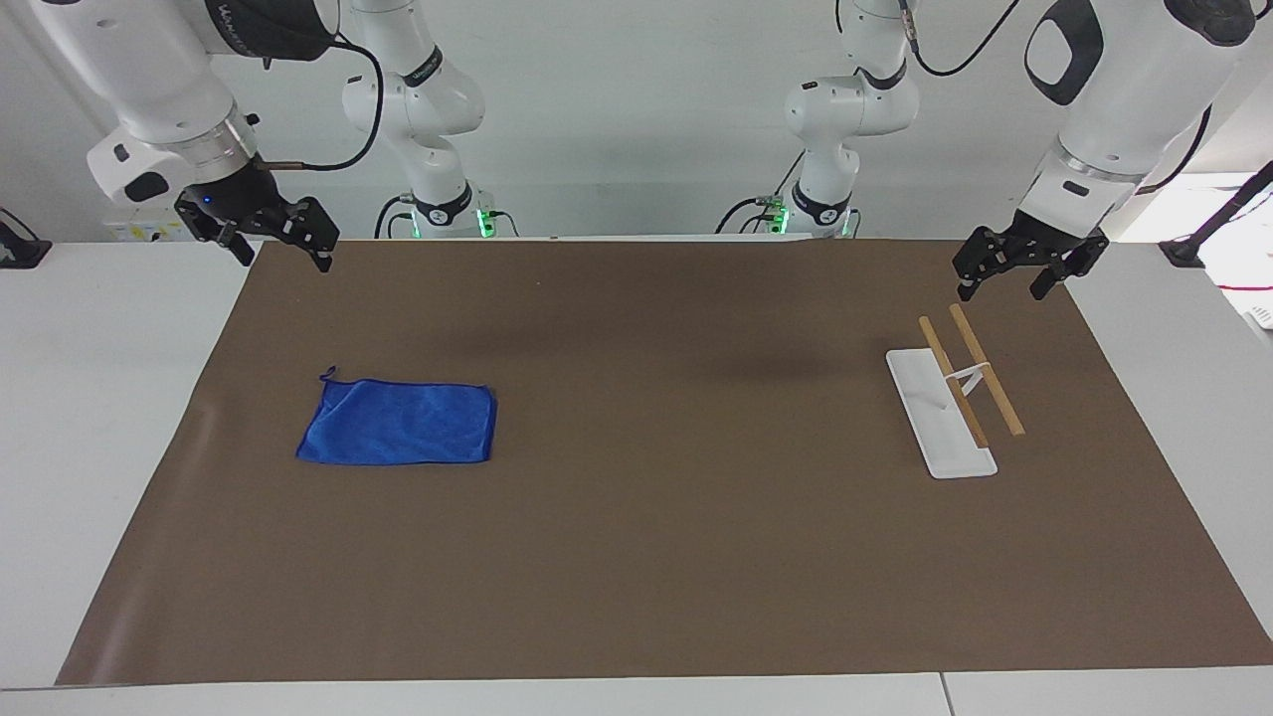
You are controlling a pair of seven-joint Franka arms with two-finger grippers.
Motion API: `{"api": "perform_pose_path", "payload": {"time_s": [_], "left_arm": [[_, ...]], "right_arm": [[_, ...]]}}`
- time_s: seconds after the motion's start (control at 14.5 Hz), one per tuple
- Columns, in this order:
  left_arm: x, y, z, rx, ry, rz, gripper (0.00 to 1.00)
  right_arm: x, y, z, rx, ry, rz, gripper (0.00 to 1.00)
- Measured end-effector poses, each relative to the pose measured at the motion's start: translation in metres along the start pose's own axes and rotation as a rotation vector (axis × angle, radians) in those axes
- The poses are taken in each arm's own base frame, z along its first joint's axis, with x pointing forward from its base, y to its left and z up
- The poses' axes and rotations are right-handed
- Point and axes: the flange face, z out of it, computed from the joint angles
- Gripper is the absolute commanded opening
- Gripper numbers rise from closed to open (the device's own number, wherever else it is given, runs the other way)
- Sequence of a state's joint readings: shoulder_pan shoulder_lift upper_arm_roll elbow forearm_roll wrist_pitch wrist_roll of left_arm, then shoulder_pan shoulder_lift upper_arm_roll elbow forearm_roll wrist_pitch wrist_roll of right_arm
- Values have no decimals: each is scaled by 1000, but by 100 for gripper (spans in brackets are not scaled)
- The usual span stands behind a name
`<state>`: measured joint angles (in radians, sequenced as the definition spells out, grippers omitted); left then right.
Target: Right arm passes towel to left arm to hang
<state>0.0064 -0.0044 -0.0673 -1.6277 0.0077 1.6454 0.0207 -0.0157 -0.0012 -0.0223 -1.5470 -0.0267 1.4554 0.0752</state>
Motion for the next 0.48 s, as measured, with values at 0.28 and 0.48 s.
{"api": "perform_pose_path", "payload": {"time_s": [0.28,0.48], "left_arm": [[0,0,0,0,0,0,100],[0,0,0,0,0,0,100]], "right_arm": [[0,0,3,0,-6,0,100],[1,-1,10,0,0,-3,100]]}}
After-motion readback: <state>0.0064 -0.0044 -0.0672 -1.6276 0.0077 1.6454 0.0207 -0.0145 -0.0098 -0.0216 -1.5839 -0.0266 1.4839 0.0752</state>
